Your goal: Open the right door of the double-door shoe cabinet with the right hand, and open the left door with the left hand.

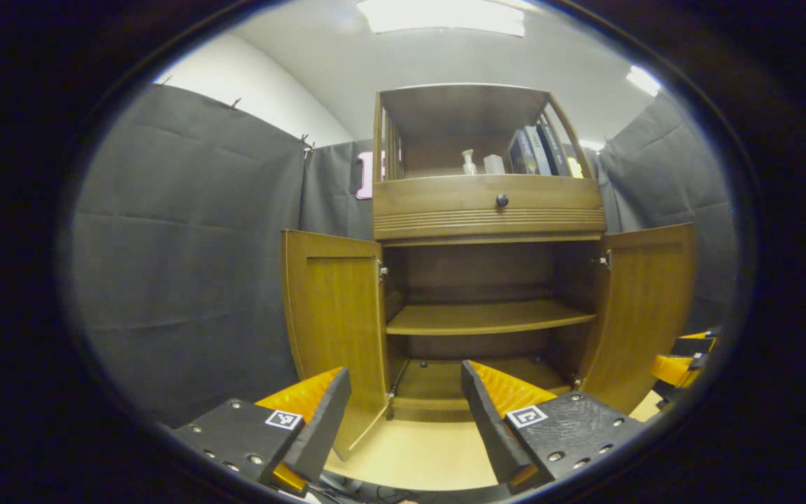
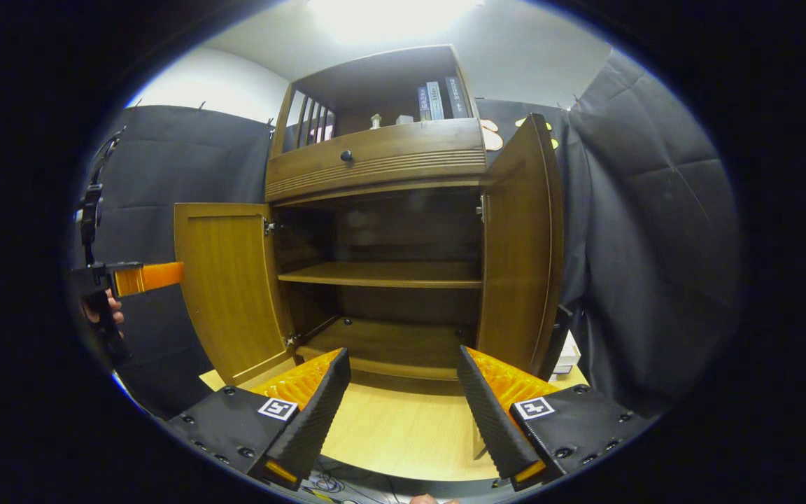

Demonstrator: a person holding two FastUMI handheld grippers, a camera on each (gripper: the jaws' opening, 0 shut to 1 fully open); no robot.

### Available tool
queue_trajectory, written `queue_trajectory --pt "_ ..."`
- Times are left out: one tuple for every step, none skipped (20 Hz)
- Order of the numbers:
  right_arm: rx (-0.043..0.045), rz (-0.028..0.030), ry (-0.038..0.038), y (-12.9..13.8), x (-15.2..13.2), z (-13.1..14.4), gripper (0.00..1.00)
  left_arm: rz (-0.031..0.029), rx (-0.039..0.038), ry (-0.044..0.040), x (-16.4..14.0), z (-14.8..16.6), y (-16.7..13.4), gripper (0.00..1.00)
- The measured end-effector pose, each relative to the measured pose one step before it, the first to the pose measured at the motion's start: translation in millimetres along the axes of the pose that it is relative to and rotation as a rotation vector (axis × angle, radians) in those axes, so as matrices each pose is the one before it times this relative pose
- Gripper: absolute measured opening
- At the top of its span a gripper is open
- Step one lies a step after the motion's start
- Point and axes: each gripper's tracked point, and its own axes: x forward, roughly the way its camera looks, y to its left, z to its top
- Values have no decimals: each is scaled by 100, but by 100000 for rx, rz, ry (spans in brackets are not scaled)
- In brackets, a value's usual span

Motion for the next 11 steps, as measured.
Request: queue_trajectory --pt "-2175 -686 144 -155 226 200 94 -78 -224 -151 186 -118 178 92" --pt "-992 -887 466 -95 184 22 94 -159 646 383 304 -198 49 92" --pt "698 -112 76 252 146 237 94 -675 823 -6 344 -175 -21 92" --pt "1593 -12 -123 565 206 405 94 -2154 612 -1408 329 229 -368 92" --pt "2025 -155 -162 522 180 373 94 -2826 729 -1542 328 331 -452 92" --pt "2565 -475 -311 598 -52 256 94 -4062 911 -1366 136 105 -481 92" --pt "2065 670 -1658 930 88 309 94 -4227 967 -1289 167 168 -541 92" --pt "77 1 -1104 860 281 127 92 -3102 1010 -626 109 31 -375 92" --pt "-1390 -333 556 574 324 -290 92 -2171 572 -99 133 -270 94 92" --pt "-1631 168 746 654 324 -427 92 -1087 -332 -66 171 -103 13 92" --pt "-926 755 831 629 181 -324 92 -807 -2210 -741 224 28 -94 92"
